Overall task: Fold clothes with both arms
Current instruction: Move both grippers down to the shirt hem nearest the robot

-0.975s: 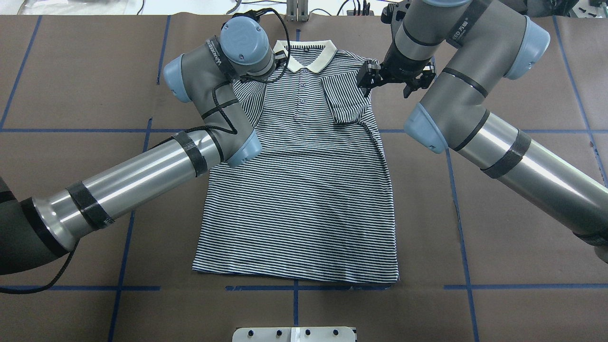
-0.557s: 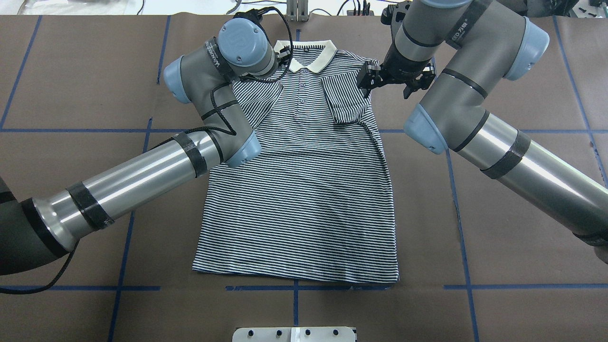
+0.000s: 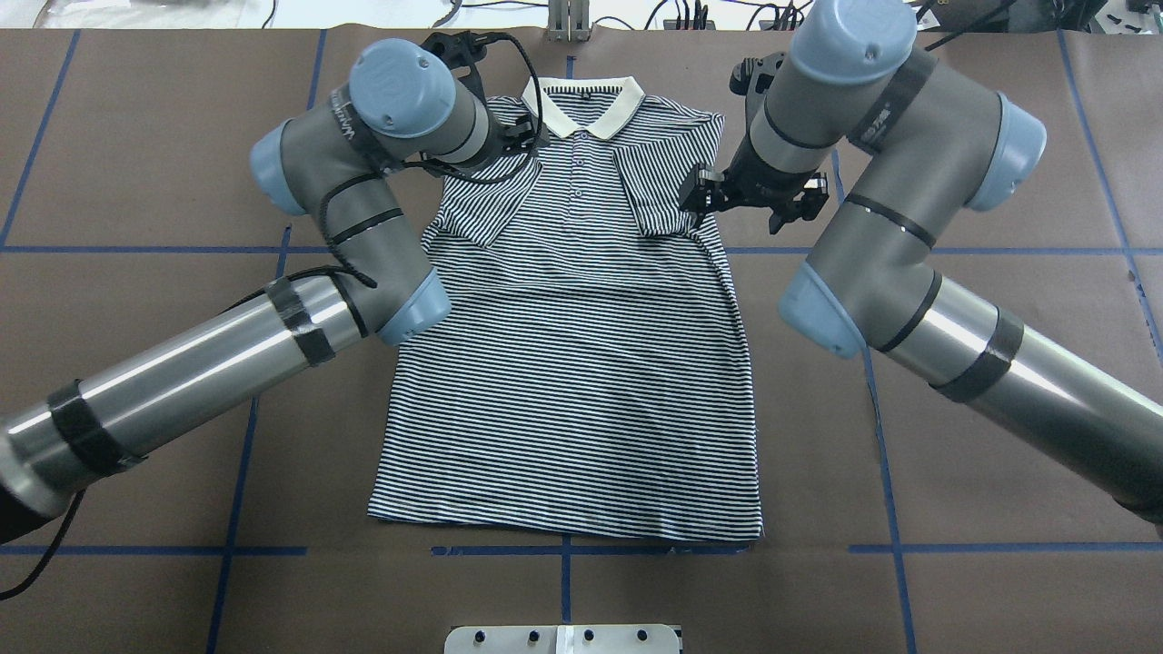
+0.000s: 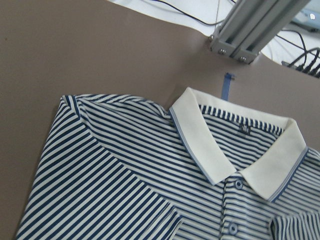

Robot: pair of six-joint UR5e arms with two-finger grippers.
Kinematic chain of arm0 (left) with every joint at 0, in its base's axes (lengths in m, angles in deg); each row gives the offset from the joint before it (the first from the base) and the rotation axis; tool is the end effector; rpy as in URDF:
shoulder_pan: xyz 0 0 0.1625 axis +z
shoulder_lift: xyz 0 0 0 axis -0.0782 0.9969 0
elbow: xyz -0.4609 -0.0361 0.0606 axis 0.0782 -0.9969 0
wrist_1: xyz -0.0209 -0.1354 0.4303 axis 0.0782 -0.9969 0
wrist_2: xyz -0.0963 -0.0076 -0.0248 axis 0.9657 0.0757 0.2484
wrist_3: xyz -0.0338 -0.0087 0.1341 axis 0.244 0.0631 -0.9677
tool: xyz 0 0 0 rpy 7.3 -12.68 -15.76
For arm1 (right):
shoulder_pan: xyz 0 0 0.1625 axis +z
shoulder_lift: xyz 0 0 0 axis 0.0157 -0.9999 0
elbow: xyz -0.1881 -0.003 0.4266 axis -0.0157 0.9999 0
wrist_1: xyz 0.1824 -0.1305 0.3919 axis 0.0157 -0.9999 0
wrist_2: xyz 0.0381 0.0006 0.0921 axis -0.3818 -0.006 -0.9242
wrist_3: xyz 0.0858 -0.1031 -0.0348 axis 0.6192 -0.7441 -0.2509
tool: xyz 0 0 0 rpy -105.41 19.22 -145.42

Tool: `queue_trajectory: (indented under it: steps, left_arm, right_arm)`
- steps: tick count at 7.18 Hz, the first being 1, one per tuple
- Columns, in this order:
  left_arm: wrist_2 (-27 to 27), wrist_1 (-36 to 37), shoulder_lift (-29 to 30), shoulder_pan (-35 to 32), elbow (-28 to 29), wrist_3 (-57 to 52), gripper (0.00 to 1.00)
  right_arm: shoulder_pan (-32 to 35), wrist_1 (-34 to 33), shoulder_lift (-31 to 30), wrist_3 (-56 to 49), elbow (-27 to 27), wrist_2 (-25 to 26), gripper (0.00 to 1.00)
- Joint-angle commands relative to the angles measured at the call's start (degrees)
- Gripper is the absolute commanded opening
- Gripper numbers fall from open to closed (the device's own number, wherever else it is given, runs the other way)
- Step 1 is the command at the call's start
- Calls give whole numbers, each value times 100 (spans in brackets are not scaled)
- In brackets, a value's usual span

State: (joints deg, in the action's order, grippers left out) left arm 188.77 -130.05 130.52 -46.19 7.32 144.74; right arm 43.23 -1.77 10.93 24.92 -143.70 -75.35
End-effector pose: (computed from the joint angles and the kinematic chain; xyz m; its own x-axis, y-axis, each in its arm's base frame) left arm 0.5950 -0.6725 0.2502 0.5130 -0.1058 -0.8518 0.4050 0.9048 0.1315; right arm -0.4904 -0.5756 0.2988 0.6778 0.0737 0.7316 -0.1122 0.9937 0.0038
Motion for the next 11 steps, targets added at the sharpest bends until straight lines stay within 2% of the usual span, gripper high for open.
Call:
queue_trajectory:
  steps: [1, 2, 3, 5, 9, 11]
  left_arm:
    - [128, 1246, -1146, -48, -2228, -584, 100]
    - [128, 1532, -1578, -48, -3049, -716, 100]
    - [120, 1560, -1747, -48, -3292, -726, 100]
    - [111, 1552, -1714, -31, -3303, -717, 100]
    - [102, 1552, -1696, -31, -3338, -699, 100]
    - [102, 1552, -1696, -39, -3365, -682, 100]
  right_arm:
    - [-937, 3, -813, 1099, -1022, 910, 100]
    - [-1420, 221, -1462, 1721, -1689, 1225, 99]
    - [-2138, 623, -1982, 2440, -2061, 1925, 99]
    - [-2794, 627, -2022, 3183, -2082, 2439, 100]
    - [-3103, 592, -2277, 3520, -2038, 2442, 100]
    - [-3209, 259, -2260, 3511, -2029, 2398, 100]
